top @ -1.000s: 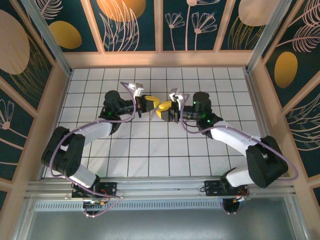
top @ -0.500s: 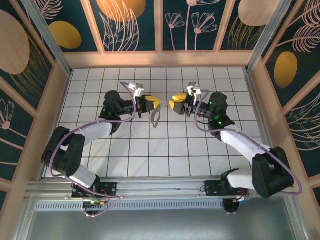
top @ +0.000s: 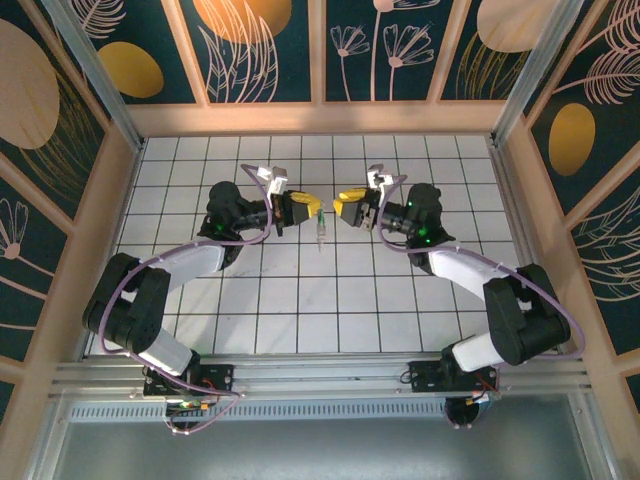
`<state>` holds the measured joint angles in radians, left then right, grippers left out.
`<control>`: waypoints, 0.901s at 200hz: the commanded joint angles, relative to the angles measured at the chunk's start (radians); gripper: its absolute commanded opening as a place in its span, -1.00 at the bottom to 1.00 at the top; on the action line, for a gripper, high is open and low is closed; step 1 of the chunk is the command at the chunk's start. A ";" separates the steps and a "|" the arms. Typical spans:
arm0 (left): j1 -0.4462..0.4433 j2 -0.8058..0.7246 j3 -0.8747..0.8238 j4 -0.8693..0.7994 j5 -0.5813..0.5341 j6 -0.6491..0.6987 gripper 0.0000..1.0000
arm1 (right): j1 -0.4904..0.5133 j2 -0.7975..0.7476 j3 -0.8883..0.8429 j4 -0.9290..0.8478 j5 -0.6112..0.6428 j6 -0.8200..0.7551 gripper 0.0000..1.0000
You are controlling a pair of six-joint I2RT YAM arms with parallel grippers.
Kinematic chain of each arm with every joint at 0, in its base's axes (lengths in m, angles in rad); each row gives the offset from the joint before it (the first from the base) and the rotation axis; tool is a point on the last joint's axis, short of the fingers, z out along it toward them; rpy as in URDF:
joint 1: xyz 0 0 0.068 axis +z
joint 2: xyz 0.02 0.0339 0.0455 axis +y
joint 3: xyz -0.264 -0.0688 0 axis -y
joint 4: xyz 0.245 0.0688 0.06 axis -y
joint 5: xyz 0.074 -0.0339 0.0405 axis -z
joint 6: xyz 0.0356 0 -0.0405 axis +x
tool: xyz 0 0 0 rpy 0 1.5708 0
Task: Put the keys on the keyring
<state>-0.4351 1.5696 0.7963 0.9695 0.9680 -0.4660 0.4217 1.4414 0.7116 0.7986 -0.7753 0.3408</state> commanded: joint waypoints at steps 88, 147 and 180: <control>-0.007 -0.014 0.009 0.067 0.024 -0.015 -1.00 | 0.083 0.009 0.044 0.056 0.005 -0.017 -0.26; -0.007 -0.016 0.003 0.067 0.028 -0.013 -1.00 | 0.091 0.039 0.056 0.107 -0.031 0.015 -0.27; -0.007 -0.016 0.006 0.061 0.032 -0.010 -1.00 | 0.079 0.013 0.037 0.132 -0.024 0.025 -0.23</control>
<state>-0.4351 1.5696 0.7963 0.9878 0.9714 -0.4694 0.5011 1.4712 0.7361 0.8513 -0.7799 0.3511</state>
